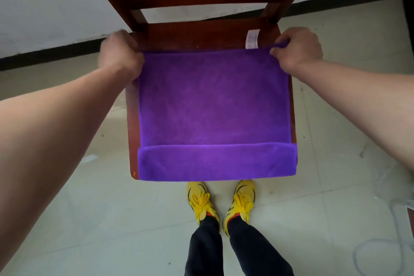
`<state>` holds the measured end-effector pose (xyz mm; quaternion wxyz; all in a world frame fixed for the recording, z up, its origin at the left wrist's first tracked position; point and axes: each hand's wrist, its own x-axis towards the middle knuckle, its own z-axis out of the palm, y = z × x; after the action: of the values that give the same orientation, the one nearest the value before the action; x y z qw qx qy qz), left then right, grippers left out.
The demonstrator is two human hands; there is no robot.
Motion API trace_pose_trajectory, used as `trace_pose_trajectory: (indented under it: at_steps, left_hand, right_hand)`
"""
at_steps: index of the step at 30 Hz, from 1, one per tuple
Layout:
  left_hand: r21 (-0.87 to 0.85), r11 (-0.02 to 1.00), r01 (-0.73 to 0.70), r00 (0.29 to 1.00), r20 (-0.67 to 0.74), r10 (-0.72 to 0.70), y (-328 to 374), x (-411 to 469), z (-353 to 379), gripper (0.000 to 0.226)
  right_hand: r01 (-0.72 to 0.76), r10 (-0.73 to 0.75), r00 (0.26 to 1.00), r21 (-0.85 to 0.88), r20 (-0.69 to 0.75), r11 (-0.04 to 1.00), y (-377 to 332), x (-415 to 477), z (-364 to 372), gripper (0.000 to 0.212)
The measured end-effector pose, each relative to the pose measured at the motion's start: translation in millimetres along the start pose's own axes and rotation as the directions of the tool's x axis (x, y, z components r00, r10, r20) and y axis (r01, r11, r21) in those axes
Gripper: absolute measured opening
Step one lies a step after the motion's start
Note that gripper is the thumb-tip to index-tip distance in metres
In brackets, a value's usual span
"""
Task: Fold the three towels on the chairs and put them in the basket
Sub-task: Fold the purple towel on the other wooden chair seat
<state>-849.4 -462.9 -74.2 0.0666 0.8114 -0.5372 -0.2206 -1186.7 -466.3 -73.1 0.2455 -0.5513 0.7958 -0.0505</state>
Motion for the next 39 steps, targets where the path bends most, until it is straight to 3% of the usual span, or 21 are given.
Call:
trace_pose_trajectory:
  at_steps: [4,7,9,12,17,19,23,29,34,39]
  left_hand:
    - [0.069,0.996,0.057,0.997,-0.057,-0.053,-10,-21,-5,0.037]
    - [0.048,0.999,-0.004,0.994,0.114,-0.001,-26,-69,-2,0.03]
    - [0.075,0.997,-0.008,0.968,0.25,-0.011,-42,-110,1,0.032]
    - [0.172,0.982,0.077,0.931,0.34,-0.133,-67,-157,2,0.035]
    - [0.075,0.967,0.244,0.897,0.361,-0.255,-85,-190,6,0.02]
    - [-0.018,0.953,0.303,0.892,0.358,-0.277,-84,-191,9,0.03]
    - [-0.437,0.752,0.495,0.858,0.382,-0.343,-80,-193,6,0.033]
    - [-0.726,0.416,0.548,0.827,0.395,-0.4,-61,-188,-25,0.029]
    - [-0.802,0.346,0.487,0.861,0.374,-0.345,-52,-167,-59,0.027]
    - [-0.84,0.312,0.444,0.883,0.353,-0.309,-33,-119,-65,0.012]
  right_hand:
    - [-0.01,0.01,0.999,-0.008,-0.04,1.0,8,-23,-6,0.033]
    - [-0.103,0.102,0.995,0.044,0.015,0.994,35,-72,-5,0.015]
    - [-0.197,0.193,0.977,0.036,0.086,0.98,56,-110,0,0.024]
    - [-0.327,0.328,0.925,-0.04,0.19,0.944,86,-156,5,0.036]
    - [-0.358,0.348,0.901,-0.008,0.261,0.934,97,-184,8,0.03]
    - [-0.361,0.326,0.912,0.109,0.248,0.926,97,-182,12,0.019]
    - [-0.377,0.333,0.924,0.309,0.187,0.873,96,-191,16,0.014]
    - [-0.205,0.226,0.974,0.413,-0.001,0.887,95,-193,-13,0.023]
    - [-0.078,0.095,0.995,0.352,-0.034,0.933,75,-159,-43,0.014]
    - [-0.081,0.09,0.996,0.354,-0.007,0.932,53,-95,-54,0.014]
